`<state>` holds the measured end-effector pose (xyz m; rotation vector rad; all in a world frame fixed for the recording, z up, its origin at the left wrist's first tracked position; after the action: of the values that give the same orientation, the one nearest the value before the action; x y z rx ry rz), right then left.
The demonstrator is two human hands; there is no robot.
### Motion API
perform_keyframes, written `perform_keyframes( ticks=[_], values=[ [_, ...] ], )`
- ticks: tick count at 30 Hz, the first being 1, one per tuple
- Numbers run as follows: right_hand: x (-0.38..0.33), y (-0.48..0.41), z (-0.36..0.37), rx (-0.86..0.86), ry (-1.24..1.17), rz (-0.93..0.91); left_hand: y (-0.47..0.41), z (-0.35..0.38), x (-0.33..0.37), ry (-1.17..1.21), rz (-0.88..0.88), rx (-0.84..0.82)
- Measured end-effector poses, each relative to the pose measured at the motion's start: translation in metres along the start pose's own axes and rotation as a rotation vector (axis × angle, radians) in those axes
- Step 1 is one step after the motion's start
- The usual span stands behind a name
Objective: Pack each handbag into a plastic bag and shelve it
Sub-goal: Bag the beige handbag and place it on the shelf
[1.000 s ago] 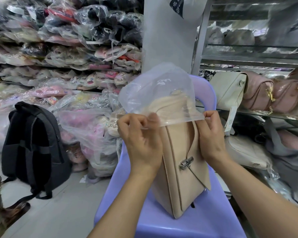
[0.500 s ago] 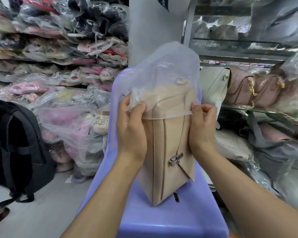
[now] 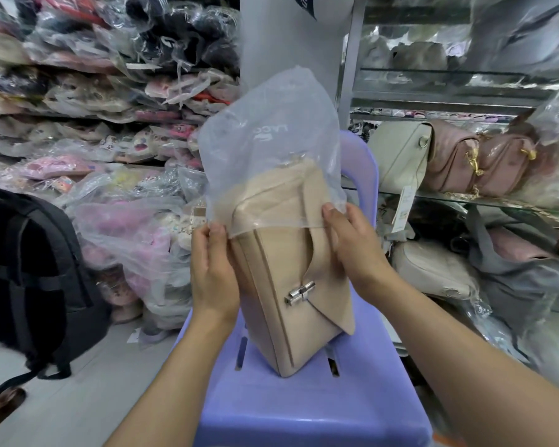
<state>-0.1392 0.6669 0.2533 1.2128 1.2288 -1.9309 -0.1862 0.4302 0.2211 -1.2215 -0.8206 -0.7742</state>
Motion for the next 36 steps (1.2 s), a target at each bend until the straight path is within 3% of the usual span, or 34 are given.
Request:
perform_keyframes(
  ticks=[3, 7, 11, 18, 26, 32, 36],
  values=[
    [-0.012, -0.002, 0.003, 0.010, -0.021, -0.015, 0.008, 0.004, -0.001, 0.023, -0.001, -0.053],
    [-0.025, -0.004, -0.002, 0.062, -0.060, -0.086, 0.024, 0.012, 0.012, -0.067, 0.148, -0.131],
    [-0.019, -0.002, -0.007, 0.065, -0.068, -0.101, 0.014, 0.009, 0.030, 0.050, 0.104, -0.119],
    [-0.001, -0.008, -0.022, 0.089, -0.051, -0.051, 0.014, 0.016, 0.051, -0.140, 0.194, -0.083],
    [-0.029, -0.010, 0.000, 0.027, 0.114, -0.181, 0.042, 0.014, 0.037, -0.130, 0.232, 0.023],
    [-0.030, -0.005, 0.006, -0.019, 0.232, -0.213, 0.076, 0.014, 0.005, -0.177, 0.124, 0.083],
    [-0.019, 0.005, 0.002, -0.054, 0.340, -0.227, 0.059, 0.007, 0.005, -0.039, 0.042, 0.076]
  ],
)
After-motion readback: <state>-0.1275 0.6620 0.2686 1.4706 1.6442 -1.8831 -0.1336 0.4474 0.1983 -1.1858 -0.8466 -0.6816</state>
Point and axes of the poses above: each hand's wrist, its own y-axis away from the middle knuckle, its own z-axis out of the palm, x = y × z, the point moved 9 cm from there along -y, towards the middle knuckle, and after that the axes turned 15 degrees about -y, right-handed, at the moved point
